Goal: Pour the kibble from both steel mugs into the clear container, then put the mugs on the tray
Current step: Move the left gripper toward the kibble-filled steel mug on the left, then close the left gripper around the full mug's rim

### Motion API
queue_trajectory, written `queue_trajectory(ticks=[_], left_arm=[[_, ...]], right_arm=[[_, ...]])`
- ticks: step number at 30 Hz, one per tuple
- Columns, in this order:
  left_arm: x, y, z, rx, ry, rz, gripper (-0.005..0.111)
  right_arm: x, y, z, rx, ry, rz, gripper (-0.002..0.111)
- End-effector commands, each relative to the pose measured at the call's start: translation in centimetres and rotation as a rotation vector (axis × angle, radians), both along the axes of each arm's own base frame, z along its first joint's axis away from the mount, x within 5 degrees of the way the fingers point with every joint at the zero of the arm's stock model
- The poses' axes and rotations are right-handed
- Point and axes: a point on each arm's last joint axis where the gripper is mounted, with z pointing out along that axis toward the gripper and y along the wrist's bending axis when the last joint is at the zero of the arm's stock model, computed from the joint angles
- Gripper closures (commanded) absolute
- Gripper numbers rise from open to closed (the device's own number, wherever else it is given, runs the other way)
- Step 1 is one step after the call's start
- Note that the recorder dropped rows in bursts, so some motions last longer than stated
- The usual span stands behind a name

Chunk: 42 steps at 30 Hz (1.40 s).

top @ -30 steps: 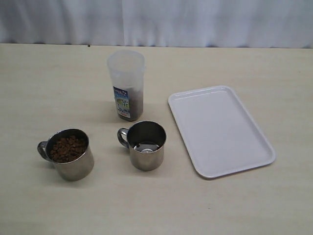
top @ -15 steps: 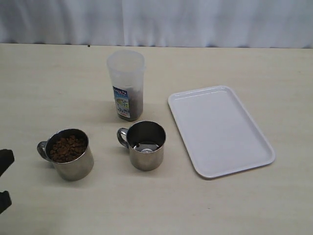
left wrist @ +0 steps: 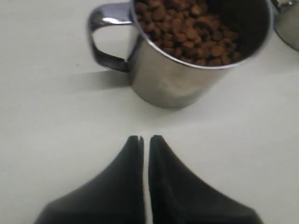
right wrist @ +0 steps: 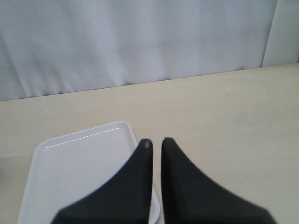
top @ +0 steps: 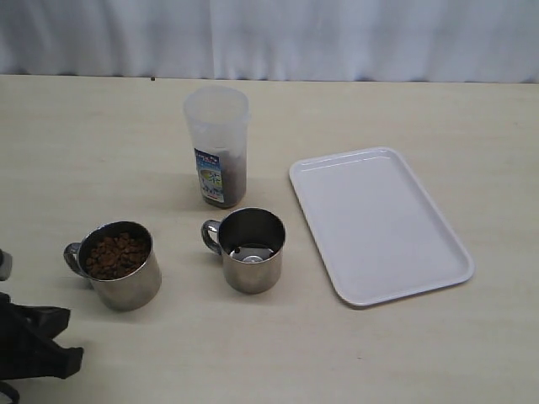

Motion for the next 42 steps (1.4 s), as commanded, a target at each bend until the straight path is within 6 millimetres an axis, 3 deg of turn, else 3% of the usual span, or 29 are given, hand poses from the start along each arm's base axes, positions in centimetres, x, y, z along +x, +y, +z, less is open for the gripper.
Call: queue_trajectory(ticks=[1,6,9,23,30,42], left_arm=[[0.5,-1.6,0.0,0.038,-0.067,-0.160,0.084],[0.9,-2.1,0.4,0.013,-0.147,-0.177,0.042],[1.1,-2.2,0.7,-0.003,-0.190,-0.171,0.031],[1.3,-2.5,0.9,-0.037,-0.214,-0.171,0.031],[1.9,-3.0,-0.1,-0.011,-0.226,-0.222,0.031],[5.5,-4.8,-0.6,0.091,-0.311,-0.259,0.031]], right_arm=[[0.0,0.0,0.0,-0.012,-0.003,0.003,0.103],[0.0,0.0,0.0,-0.012,-0.003,0.003,0.103],[0.0,0.0,0.0,-0.012,-0.003,0.003,0.103],[0.0,0.0,0.0,-0.012,-0.003,0.003,0.103],[0.0,0.0,0.0,-0.012,-0.003,0.003,0.103],[0.0,0.0,0.0,-0.012,-0.003,0.003,0.103]])
